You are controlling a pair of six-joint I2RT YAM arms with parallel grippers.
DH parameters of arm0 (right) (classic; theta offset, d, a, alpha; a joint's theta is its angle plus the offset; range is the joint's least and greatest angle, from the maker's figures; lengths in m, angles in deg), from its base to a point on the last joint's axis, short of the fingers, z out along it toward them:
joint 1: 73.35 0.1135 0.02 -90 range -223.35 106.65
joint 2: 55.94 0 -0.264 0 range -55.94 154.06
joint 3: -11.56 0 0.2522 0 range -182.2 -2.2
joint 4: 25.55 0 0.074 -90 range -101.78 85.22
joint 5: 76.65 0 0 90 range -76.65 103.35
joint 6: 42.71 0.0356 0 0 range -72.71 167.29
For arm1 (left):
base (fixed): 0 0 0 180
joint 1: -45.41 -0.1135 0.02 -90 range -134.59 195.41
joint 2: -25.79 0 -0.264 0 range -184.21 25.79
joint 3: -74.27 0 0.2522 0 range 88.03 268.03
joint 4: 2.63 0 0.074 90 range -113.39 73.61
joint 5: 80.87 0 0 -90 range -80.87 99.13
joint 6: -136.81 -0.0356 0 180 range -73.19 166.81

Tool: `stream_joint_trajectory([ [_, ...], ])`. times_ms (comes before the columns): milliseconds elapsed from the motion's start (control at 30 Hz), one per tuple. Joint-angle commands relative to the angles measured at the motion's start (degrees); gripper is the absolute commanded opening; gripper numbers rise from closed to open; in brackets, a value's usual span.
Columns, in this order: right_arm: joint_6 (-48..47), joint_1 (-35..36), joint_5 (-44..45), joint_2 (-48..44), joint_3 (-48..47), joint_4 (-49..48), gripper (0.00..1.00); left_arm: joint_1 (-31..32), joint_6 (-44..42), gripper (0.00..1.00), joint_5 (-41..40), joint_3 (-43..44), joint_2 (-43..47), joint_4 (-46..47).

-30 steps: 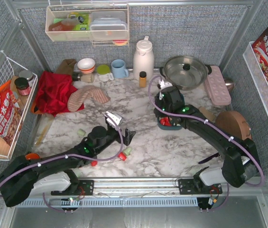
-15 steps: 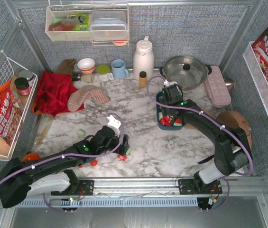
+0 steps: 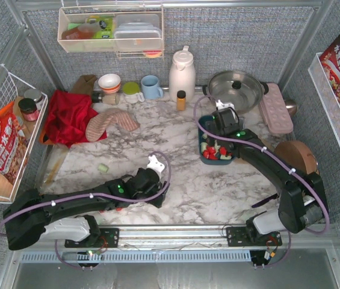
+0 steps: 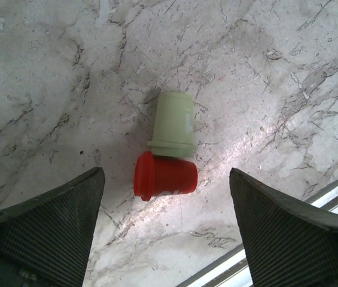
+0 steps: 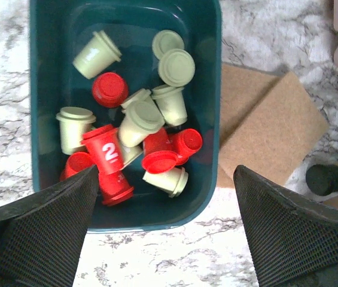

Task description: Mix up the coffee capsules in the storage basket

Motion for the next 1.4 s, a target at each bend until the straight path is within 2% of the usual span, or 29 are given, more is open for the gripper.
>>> stream_joint_trajectory([
  [0,3.87,-2.77,-1.90,-1.29,1.68,-1.50,0.99,0.73,-1.68,0.90,-0.72,0.56,-1.83,2.11],
  [133,4.85,-5.29,-6.39,-3.86,3.80,-2.97,0.99,1.66,-1.31,0.81,-0.65,0.38,-3.80,0.41],
  [333,4.83,-5.94,-11.08,-8.90,8.27,-7.73,0.98,2.59,-0.45,0.79,-2.67,0.48,-4.84,-1.34],
  [433,4.74,-6.08,-11.91,-9.29,8.08,-7.40,0.97,2.96,-0.45,0.73,-3.05,0.59,-6.01,-0.30],
  [500,4.58,-6.17,-12.57,-9.44,7.85,-6.81,0.95,3.05,-0.30,0.65,-3.54,1.02,-7.44,-0.18],
  [700,4.48,-6.18,-15.11,-10.66,8.03,-6.70,0.91,3.88,0.38,0.58,-5.03,2.17,-10.42,-0.75],
  [867,4.22,-6.13,-19.34,-11.76,8.10,-6.45,0.84,4.36,1.27,0.49,-10.69,3.23,-7.56,-3.43],
  [1033,4.59,-6.10,-26.96,-13.79,8.09,-6.46,0.76,4.31,0.03,0.46,-15.55,2.59,1.64,-2.56],
  [1167,5.69,-5.34,-35.28,-15.20,8.35,-8.36,0.69,4.36,-5.73,0.47,-19.39,-1.94,11.29,7.81],
  [1233,6.41,-4.35,-39.50,-15.50,8.21,-9.92,0.67,4.28,-11.46,0.50,-19.70,-5.84,14.90,18.27],
  [1367,7.54,-0.72,-47.48,-14.63,6.84,-11.94,0.63,4.34,-25.24,0.54,-15.52,-14.12,17.96,45.83],
])
